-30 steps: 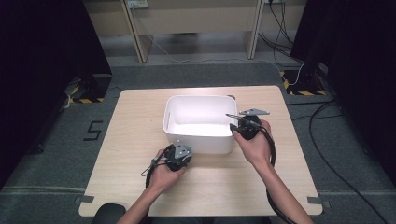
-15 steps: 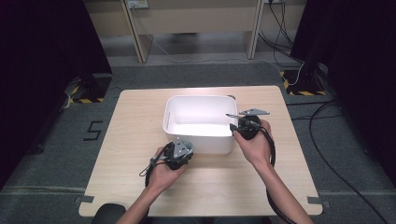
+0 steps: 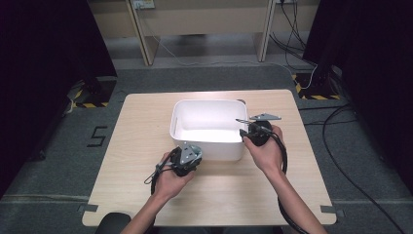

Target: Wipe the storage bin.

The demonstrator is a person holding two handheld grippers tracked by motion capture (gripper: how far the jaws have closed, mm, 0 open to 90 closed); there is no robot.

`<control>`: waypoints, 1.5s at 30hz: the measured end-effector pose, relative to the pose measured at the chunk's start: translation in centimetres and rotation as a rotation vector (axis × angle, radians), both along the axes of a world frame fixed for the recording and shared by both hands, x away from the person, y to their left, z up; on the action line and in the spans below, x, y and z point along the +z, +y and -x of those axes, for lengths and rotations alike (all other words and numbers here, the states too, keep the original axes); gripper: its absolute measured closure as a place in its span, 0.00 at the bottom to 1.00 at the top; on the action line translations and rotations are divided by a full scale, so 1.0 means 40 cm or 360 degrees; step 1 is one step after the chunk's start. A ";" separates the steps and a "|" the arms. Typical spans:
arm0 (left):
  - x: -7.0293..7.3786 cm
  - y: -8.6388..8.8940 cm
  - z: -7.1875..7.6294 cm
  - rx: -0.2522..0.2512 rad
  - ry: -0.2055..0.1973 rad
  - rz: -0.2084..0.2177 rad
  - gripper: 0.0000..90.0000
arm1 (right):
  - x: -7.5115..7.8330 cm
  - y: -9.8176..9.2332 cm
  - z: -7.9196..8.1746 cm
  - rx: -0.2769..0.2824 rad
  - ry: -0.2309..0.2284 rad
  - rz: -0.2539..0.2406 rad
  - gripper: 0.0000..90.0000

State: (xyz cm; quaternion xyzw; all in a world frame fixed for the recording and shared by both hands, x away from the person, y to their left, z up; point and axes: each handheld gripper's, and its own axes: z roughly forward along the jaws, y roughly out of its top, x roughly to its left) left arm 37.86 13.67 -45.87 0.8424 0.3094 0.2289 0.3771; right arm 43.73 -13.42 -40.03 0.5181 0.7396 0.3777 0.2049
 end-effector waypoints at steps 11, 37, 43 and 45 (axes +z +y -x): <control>0.021 0.001 0.001 0.0008 -0.0003 0.0037 0.87 | 0.000 0.000 0.000 0.0000 -0.0001 0.0002 0.74; 0.057 -0.022 0.010 0.0004 -0.0056 0.0071 0.87 | 0.001 0.002 0.002 0.0001 -0.0002 0.0014 0.74; 0.056 -0.039 0.008 -0.0011 -0.0061 0.0062 0.87 | 0.000 0.001 0.001 0.0002 -0.0005 0.0015 0.74; 0.054 -0.038 0.007 -0.0012 -0.0055 0.0065 0.87 | 0.000 0.001 0.001 0.0003 -0.0005 0.0013 0.74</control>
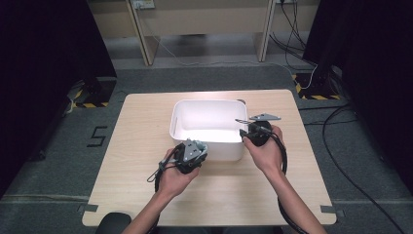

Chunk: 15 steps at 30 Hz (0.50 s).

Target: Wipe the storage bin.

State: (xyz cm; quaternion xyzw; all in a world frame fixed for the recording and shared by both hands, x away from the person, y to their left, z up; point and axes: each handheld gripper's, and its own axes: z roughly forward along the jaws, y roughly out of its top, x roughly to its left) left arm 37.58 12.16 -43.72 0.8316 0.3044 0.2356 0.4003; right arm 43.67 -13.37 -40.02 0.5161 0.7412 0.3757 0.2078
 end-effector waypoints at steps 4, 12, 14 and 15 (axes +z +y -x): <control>-0.003 0.001 0.000 0.0003 -0.0004 0.0002 0.87 | 0.000 0.000 0.000 0.0001 -0.0002 -0.0004 0.74; -0.014 0.002 -0.002 0.0001 0.0007 -0.0003 0.87 | -0.001 0.002 0.001 -0.0001 -0.0001 -0.0007 0.74; -0.018 0.001 -0.002 0.0003 0.0007 -0.0006 0.87 | 0.000 0.001 0.001 -0.0002 0.0000 -0.0006 0.74; -0.020 0.001 -0.003 0.0001 0.0008 -0.0008 0.87 | -0.001 0.001 0.000 0.0001 -0.0002 -0.0004 0.74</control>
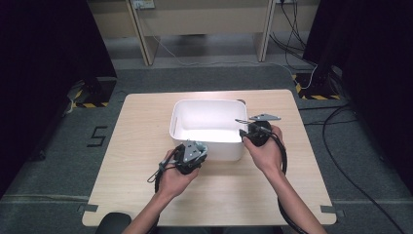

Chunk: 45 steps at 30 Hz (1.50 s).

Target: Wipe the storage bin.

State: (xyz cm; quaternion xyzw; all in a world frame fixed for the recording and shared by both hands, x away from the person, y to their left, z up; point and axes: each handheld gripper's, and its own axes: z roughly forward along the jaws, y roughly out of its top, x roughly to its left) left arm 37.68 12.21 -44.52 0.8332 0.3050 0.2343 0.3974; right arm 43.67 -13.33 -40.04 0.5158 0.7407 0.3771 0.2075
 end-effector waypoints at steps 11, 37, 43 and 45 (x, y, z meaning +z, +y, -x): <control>-0.016 -0.004 0.000 0.0001 0.0009 -0.0012 0.87 | 0.000 0.000 0.000 -0.0001 0.0002 0.0000 0.74; -0.060 -0.008 -0.010 0.0003 0.0068 -0.0065 0.87 | 0.000 0.000 0.000 -0.0002 0.0003 -0.0006 0.73; -0.074 -0.008 -0.014 0.0004 0.0096 -0.0088 0.87 | 0.000 0.000 0.000 -0.0002 0.0002 -0.0003 0.73; -0.078 -0.008 -0.015 0.0007 0.0102 -0.0088 0.87 | 0.000 0.000 0.001 -0.0002 0.0002 -0.0003 0.73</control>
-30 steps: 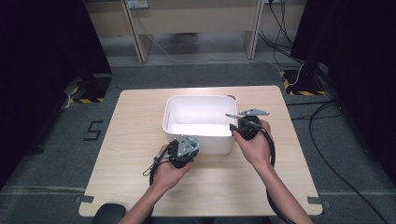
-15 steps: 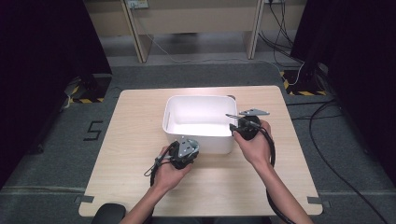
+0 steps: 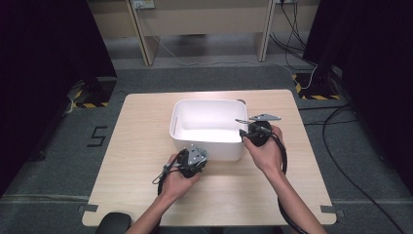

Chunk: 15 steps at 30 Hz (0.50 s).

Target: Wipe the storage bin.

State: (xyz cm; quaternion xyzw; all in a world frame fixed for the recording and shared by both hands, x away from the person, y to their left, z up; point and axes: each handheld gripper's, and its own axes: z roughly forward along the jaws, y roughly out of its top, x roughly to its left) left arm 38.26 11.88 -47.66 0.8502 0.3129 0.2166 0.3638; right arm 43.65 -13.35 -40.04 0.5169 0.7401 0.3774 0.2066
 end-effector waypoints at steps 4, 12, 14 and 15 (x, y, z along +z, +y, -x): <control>-0.008 0.000 -0.002 0.0002 0.0013 -0.0008 0.87 | 0.000 0.000 0.000 0.0000 0.0000 0.0001 0.73; -0.028 0.001 -0.008 0.0005 0.0050 -0.0032 0.87 | 0.000 0.000 0.000 -0.0001 0.0000 0.0002 0.73; -0.032 0.000 -0.010 0.0007 0.0056 -0.0028 0.87 | 0.000 0.000 0.000 0.0000 -0.0001 0.0002 0.73; -0.033 0.000 -0.011 0.0008 0.0061 -0.0029 0.87 | 0.000 0.001 0.000 -0.0003 0.0001 0.0000 0.73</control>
